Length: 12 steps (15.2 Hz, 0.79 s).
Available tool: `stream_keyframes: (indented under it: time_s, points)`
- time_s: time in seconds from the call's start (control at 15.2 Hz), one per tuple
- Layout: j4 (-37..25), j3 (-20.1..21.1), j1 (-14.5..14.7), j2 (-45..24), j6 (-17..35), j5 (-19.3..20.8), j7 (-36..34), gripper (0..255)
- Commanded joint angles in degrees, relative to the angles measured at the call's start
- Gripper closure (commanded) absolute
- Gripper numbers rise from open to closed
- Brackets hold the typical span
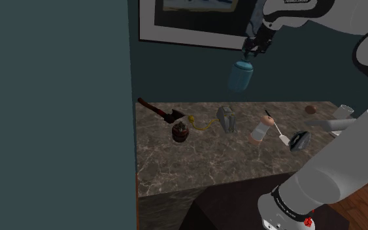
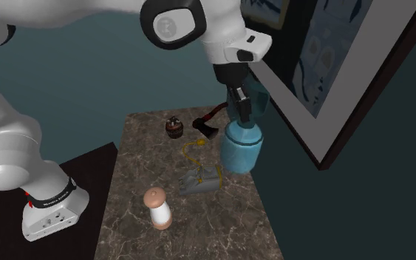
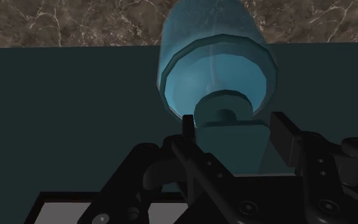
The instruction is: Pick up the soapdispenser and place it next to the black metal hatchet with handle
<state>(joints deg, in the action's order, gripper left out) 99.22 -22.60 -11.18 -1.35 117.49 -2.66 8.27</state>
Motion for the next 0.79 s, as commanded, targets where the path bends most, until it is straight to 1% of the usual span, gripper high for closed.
stream_keyframes:
  time_s: [0.0,0.4,0.73]
  points:
    - [-0.7,1.0,1.1,1.5,-2.0,1.4,-2.6,255]
    - [-7.8,3.9,3.9,2.6,-10.1,3.6,-8.8,255]
    - [-16.5,6.2,6.1,1.4,-17.7,4.5,-13.2,255]
